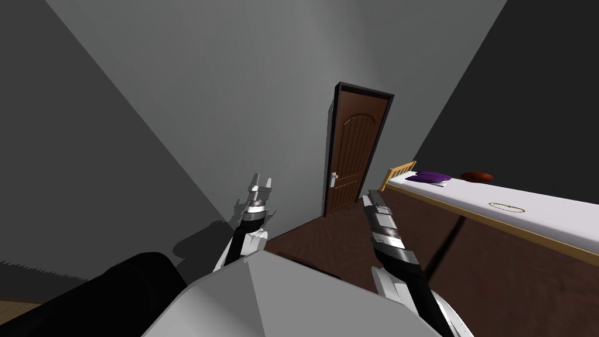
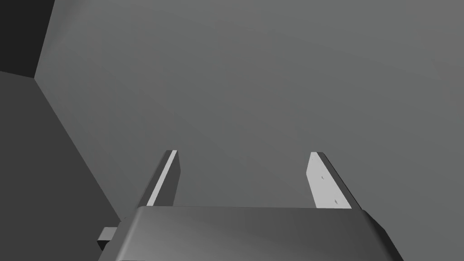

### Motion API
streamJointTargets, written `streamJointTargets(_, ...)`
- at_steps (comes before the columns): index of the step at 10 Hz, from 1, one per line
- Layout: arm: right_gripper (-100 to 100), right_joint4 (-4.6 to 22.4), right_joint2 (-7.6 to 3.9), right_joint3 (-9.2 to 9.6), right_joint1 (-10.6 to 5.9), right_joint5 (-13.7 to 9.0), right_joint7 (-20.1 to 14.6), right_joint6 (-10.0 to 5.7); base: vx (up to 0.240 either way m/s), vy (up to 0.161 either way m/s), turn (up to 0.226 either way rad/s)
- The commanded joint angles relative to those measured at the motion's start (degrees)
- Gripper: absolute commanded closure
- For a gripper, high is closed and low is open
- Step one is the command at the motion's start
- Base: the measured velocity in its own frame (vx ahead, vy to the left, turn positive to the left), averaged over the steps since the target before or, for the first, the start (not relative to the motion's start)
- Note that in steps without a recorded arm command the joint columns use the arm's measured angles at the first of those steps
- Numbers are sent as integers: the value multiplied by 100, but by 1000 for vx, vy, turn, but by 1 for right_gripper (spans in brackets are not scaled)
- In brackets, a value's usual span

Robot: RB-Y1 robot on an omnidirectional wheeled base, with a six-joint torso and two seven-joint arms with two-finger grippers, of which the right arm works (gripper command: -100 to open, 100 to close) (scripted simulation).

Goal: Pull the door open

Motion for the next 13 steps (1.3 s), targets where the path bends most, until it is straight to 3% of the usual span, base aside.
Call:
streamJointTargets(1, -100, 271, -90, -13, -132, 52, 125, -76, 65, -48, 33)
streamJointTargets(4, -100, 797, -269, -12, -460, 194, 422, -185, 81, -52, 48)
streamJointTargets(5, -100, 864, -269, -12, -460, 194, 422, -185, 49, -36, 15)
streamJointTargets(8, -100, 1471, -474, -10, -847, 363, 774, -313, 66, -53, 52)
streamJointTargets(9, -100, 1564, -474, -10, -847, 363, 774, -313, 51, -50, 14)
streamJointTargets(12, -100, 2214, -696, -9, -1275, 549, 1162, -455, 75, -63, 54)
streamJointTargets(13, -100, 2340, -696, -9, -1275, 549, 1162, -455, 56, -50, 29)
